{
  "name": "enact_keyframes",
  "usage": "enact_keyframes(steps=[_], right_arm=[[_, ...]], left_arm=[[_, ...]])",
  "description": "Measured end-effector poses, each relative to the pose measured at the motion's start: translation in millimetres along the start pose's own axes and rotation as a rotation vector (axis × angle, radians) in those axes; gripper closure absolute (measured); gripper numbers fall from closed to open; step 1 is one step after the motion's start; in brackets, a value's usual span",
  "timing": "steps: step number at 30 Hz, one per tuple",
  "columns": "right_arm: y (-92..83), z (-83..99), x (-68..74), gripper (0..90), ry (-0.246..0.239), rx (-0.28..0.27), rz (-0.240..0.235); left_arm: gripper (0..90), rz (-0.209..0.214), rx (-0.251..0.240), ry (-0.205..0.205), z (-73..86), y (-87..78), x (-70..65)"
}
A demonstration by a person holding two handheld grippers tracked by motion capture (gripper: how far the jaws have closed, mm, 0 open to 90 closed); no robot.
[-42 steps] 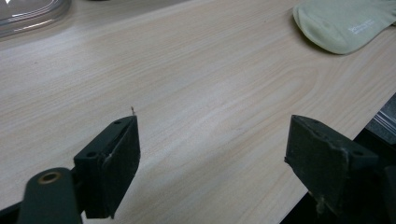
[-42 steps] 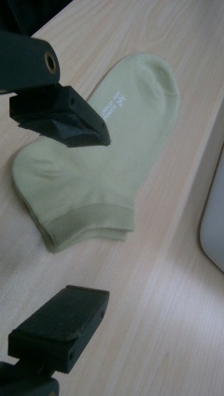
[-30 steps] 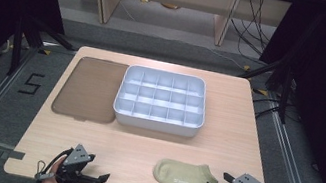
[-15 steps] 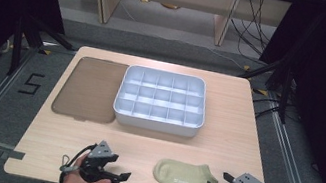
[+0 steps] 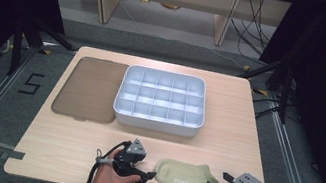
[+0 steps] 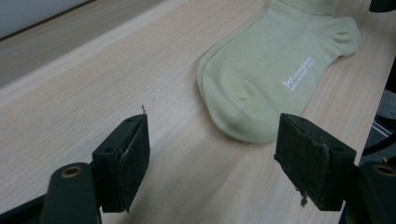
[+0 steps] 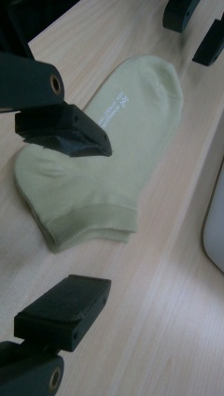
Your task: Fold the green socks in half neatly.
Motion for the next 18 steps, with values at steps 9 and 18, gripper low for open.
enact_keyframes(steps=[9,18], right_arm=[[0.3,-2.3,-2.3,29.5,-0.042,-0.013,-0.001],[0.5,-2.6,-1.7,29.1,-0.048,-0.012,-0.005]], left_arm=[[31.0,-0.031,0.023,0.114,-13.9,18.3,-8.0],[42.8,-0.058,0.039,0.154,-17.0,31.9,-7.7]])
Point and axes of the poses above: each handheld gripper's, and its own axes: y roughly forward along the jaws, z roughly out of its underside, x roughly to its left, the point moved 7 cm from there along y, roughly forward along the jaws, and after that the axes turned 7 degrees about -z, right-handed, at the moved point
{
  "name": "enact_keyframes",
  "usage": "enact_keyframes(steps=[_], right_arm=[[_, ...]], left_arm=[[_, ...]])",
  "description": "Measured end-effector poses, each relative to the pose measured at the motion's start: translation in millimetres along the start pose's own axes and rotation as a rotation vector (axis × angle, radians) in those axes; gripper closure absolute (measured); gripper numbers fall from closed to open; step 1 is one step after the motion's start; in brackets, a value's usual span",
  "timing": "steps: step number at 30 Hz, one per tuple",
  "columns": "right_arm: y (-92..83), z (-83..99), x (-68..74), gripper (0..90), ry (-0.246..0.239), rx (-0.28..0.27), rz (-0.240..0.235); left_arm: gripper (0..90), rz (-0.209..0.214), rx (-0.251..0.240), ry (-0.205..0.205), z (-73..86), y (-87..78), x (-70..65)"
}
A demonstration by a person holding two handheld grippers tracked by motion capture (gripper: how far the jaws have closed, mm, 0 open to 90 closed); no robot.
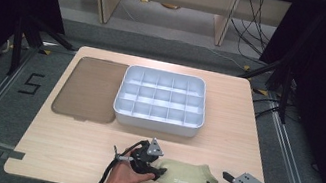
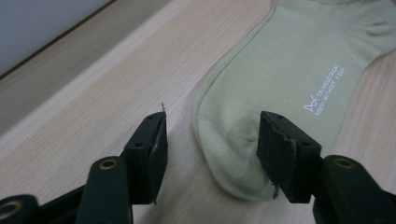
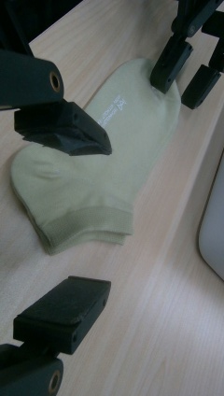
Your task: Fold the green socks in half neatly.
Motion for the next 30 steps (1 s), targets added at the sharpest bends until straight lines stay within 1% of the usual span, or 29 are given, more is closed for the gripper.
enact_keyframes(steps=[1,2,3,4,5,6,7,8,9,10,11,12,13,14,15,16,17,18,19,20,21,22,23,24,25,26,28,30], right_arm=[[0.5,0.2,-0.3,29.0,-0.007,0.002,-0.002],[0.5,0.2,-0.3,29.0,-0.007,0.002,-0.002],[1.4,0.2,0.2,29.0,-0.002,-0.003,-0.004],[1.8,0.1,-0.6,29.0,-0.011,-0.004,0.005],[0.6,-0.5,0.3,29.0,-0.009,-0.001,0.003],[0.6,-0.5,0.3,29.0,-0.009,-0.001,0.003],[1.4,-0.4,1.3,29.0,-0.003,-0.004,-0.007],[1.5,-0.6,0.5,29.0,-0.017,-0.006,-0.006],[0.9,0.0,3.5,29.0,0.013,-0.003,-0.007],[0.2,0.2,3.3,29.0,0.011,0.003,-0.005],[1.7,-0.6,1.4,29.0,-0.012,-0.007,-0.008],[1.7,-0.3,2.1,29.0,-0.005,-0.006,-0.008],[1.7,-0.3,2.1,29.0,-0.005,-0.006,-0.008],[1.5,-0.6,1.4,29.0,-0.017,-0.006,-0.010],[0.7,-0.8,4.7,29.0,0.009,-0.008,-0.008],[0.7,-0.8,4.7,29.0,0.009,-0.008,-0.008],[1.0,-1.3,3.1,29.0,-0.013,-0.010,-0.008],[0.6,-1.1,2.6,29.0,-0.015,-0.007,-0.002],[0.7,-0.9,2.5,29.0,-0.015,-0.006,-0.002],[0.3,-1.4,2.5,29.0,-0.016,-0.009,-0.002],[0.5,-1.2,3.9,29.0,0.008,-0.012,-0.008],[-0.1,-1.7,0.8,29.0,-0.026,-0.008,0.000],[-0.1,-1.7,0.8,29.0,-0.026,-0.008,0.000],[0.3,-1.8,1.0,29.0,-0.025,-0.012,-0.001],[1.3,-1.1,3.4,29.0,0.001,-0.011,-0.004],[0.5,-2.2,1.9,29.0,-0.022,-0.015,0.000],[0.6,-1.8,2.8,29.0,-0.014,-0.012,-0.005],[0.8,-1.5,3.0,29.0,-0.017,-0.009,-0.006]], left_arm=[[43.6,0.001,0.006,-0.006,0.2,0.6,-0.8],[43.6,0.004,0.002,-0.025,-0.3,1.7,-2.4],[45.8,0.004,-0.003,-0.015,-1.0,2.8,-2.1],[47.9,0.008,0.007,-0.008,-1.1,2.9,-2.9],[53.1,0.011,0.004,-0.005,-1.7,3.7,-3.7],[53.1,0.013,-0.002,-0.005,-2.3,4.1,-4.4],[57.1,0.016,0.005,-0.006,-2.3,3.8,-5.1],[60.2,0.018,0.001,-0.018,-2.6,4.2,-6.8],[66.3,0.026,0.010,-0.025,-2.4,3.7,-9.2],[69.2,0.026,0.010,-0.025,-2.4,3.7,-9.2],[72.7,0.032,0.008,-0.015,-2.5,3.5,-9.2],[75.4,0.038,0.007,-0.022,-2.3,3.4,-10.1],[75.4,0.041,-0.001,-0.029,-2.3,3.7,-10.7],[78.2,0.042,-0.006,-0.036,-2.1,3.6,-11.1],[81.6,0.041,-0.014,-0.039,-2.0,3.4,-11.6],[81.6,0.040,-0.010,-0.047,-1.1,2.7,-11.6],[82.5,0.040,-0.016,-0.055,-1.7,2.3,-11.6],[83.1,0.040,-0.012,-0.048,-1.4,1.5,-11.1],[83.4,0.047,-0.015,-0.058,-1.5,0.9,-11.9],[83.6,0.045,-0.009,-0.058,-0.8,0.2,-11.5],[84.0,0.042,-0.006,-0.058,-0.4,-0.5,-11.0],[84.0,0.052,-0.010,-0.069,-0.5,-1.0,-12.4],[84.0,0.060,-0.002,-0.063,0.1,-2.4,-12.2],[84.1,0.066,-0.008,-0.071,-0.2,-3.0,-12.5],[84.2,0.070,-0.007,-0.079,-0.7,-4.8,-13.1],[84.3,0.077,0.001,-0.068,-0.7,-6.8,-12.7],[84.4,0.082,-0.010,-0.085,-3.0,-10.8,-12.8],[84.5,0.095,-0.017,-0.090,-4.8,-15.9,-11.8]])
Point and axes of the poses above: each handheld gripper's, and its own axes: y roughly forward along the jaws, z roughly out of its underside, x roughly to its left, the point moved 7 cm from there along y, roughly forward along the jaws, and after that the axes turned 7 degrees about -z, right-handed, at the moved point
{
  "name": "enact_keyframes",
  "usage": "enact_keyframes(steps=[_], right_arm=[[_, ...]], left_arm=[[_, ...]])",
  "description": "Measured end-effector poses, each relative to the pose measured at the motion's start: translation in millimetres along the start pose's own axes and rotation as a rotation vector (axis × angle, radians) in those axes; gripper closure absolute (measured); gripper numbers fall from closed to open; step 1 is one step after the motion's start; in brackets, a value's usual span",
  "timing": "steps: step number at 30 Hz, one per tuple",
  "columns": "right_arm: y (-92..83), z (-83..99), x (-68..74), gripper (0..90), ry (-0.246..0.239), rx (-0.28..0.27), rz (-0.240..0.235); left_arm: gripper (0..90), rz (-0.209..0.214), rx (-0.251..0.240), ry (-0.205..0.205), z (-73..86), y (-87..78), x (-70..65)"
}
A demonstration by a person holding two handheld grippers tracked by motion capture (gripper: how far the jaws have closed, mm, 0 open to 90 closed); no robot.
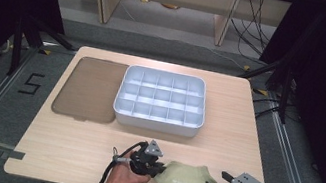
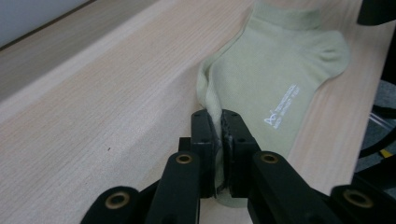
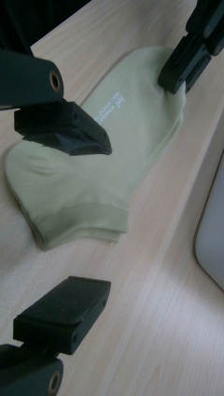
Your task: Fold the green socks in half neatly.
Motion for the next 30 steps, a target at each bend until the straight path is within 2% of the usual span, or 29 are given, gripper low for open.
enact_keyframes(steps=[1,2,3,4,5,7,8,11,12,15,17,19,20,23,26,27,28,29,30], right_arm=[[-0.2,-0.3,-0.4,29.0,-0.003,-0.002,0.005],[0.0,-0.5,-0.4,29.0,0.001,-0.005,0.003],[0.1,-0.1,-0.1,29.0,0.001,-0.002,0.000],[0.1,-0.1,-0.1,29.0,0.001,-0.002,0.000],[0.0,0.0,-0.2,29.0,0.000,-0.002,0.002],[0.3,-0.6,-0.1,29.0,0.000,-0.005,0.003],[1.6,0.2,0.1,29.0,0.004,0.001,-0.004],[1.7,0.0,0.7,29.0,0.000,0.002,-0.005],[1.5,0.5,3.7,29.0,0.031,0.003,-0.006],[1.3,1.3,3.0,29.0,0.024,0.013,-0.006],[2.0,0.4,2.8,29.0,0.025,0.002,-0.006],[2.6,-0.2,0.2,29.0,-0.006,0.005,-0.012],[2.6,-0.2,0.2,29.0,-0.006,0.005,-0.012],[3.7,-0.9,5.0,29.0,0.021,0.001,-0.019],[6.3,-2.2,4.1,29.0,-0.011,-0.006,-0.024],[6.3,-2.2,4.1,29.0,-0.011,-0.006,-0.024],[6.4,-1.6,7.0,29.0,0.019,-0.002,-0.026],[6.2,-2.0,4.1,29.0,-0.011,0.000,-0.016],[6.3,-1.9,4.1,29.0,-0.010,0.000,-0.017]], left_arm=[[84.5,0.004,-0.009,-0.014,-0.9,-2.4,-0.4],[84.5,0.004,0.006,-0.001,0.5,-6.6,1.7],[84.5,0.003,-0.009,-0.026,0.5,-9.2,1.6],[84.5,0.009,-0.011,-0.020,1.6,-12.8,4.1],[84.5,0.009,-0.021,-0.053,2.8,-15.7,4.8],[84.5,0.008,-0.018,-0.064,7.1,-22.1,9.2],[84.4,-0.001,-0.007,-0.044,10.3,-26.1,13.6],[84.4,-0.018,-0.004,-0.047,18.1,-36.9,24.0],[84.4,-0.026,-0.006,-0.056,20.4,-41.1,27.6],[84.4,-0.048,-0.002,-0.055,28.4,-54.6,38.9],[84.4,-0.067,-0.008,-0.070,33.2,-63.3,45.0],[84.4,-0.079,-0.006,-0.078,38.2,-71.4,51.8],[84.4,-0.090,-0.012,-0.093,40.4,-74.2,54.4],[84.3,-0.111,-0.012,-0.103,48.8,-81.2,65.1],[84.3,-0.125,0.000,-0.119,57.8,-86.9,73.6],[84.3,-0.131,-0.004,-0.129,59.9,-88.1,75.7],[84.2,-0.130,0.001,-0.129,62.7,-89.9,77.9],[84.2,-0.140,-0.001,-0.136,64.6,-90.8,79.8],[84.2,-0.145,0.002,-0.139,66.9,-91.7,81.5]])
Point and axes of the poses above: each handheld gripper's, and its own axes: y roughly forward along the jaws, z roughly out of its underside, x roughly to its left, the point moved 7 cm from there along y, roughly forward along the jaws, and after that the axes turned 7 degrees about -z, right-handed, at the moved point
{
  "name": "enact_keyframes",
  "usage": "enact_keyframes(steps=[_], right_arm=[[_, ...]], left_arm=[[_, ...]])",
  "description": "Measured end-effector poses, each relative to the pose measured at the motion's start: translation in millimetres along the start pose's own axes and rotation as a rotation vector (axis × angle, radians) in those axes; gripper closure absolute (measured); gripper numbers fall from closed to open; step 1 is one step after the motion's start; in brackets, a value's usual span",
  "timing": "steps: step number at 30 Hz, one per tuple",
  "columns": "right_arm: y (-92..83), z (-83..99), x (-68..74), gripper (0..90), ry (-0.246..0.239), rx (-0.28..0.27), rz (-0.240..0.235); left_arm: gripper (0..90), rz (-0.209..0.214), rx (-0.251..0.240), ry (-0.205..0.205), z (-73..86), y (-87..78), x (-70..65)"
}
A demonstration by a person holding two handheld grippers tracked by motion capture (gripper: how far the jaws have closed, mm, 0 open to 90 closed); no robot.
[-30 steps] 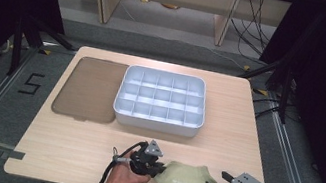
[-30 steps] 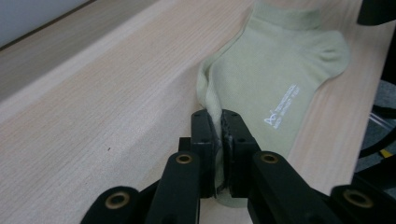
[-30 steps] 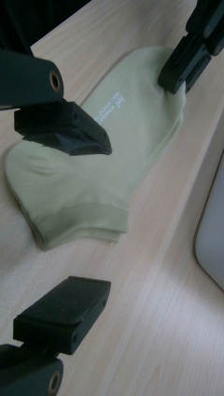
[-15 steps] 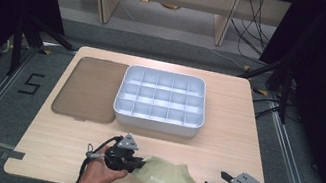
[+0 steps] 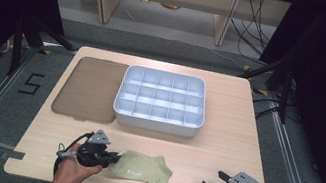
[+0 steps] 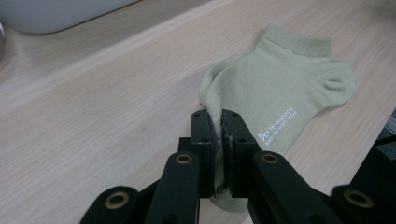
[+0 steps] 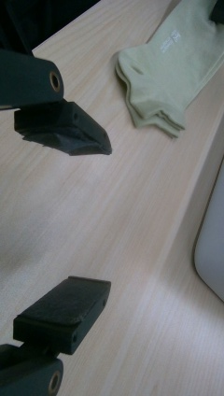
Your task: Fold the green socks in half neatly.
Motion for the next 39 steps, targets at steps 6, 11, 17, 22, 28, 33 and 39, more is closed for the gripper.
enact_keyframes(steps=[6,11,17,22,28,33,39], right_arm=[[1.2,-0.1,1.3,29.0,0.011,0.001,-0.012],[5.4,-5.9,7.5,30.4,-0.014,-0.012,-0.022],[17.9,-14.9,21.7,35.3,-0.047,-0.011,-0.093],[38.1,-27.2,39.1,43.2,-0.096,-0.017,-0.163],[65.5,-45.2,62.2,57.8,-0.172,0.007,-0.231],[87.4,-57.9,77.4,69.3,-0.217,0.004,-0.280],[116.3,-70.8,94.7,81.5,-0.253,0.019,-0.304]], left_arm=[[84.1,-0.001,0.033,-0.007,9.8,0.9,4.4],[84.0,-0.014,0.025,-0.007,8.0,0.7,3.6],[83.8,-0.017,0.029,0.007,7.8,1.0,1.9],[83.5,-0.011,0.023,-0.004,7.1,0.3,3.0],[83.2,0.001,0.031,-0.007,7.1,-0.8,3.8],[83.0,-0.001,0.029,-0.011,6.7,-0.6,3.6],[82.9,-0.018,0.027,-0.015,6.4,0.5,3.4]])
Point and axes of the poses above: each handheld gripper's, and its own axes: y roughly forward along the jaws, z roughly out of its underside, x roughly to its left, the point moved 7 cm from there along y, roughly forward along the jaws, and after that the axes turned 7 degrees about -z, right-handed, at the moved point
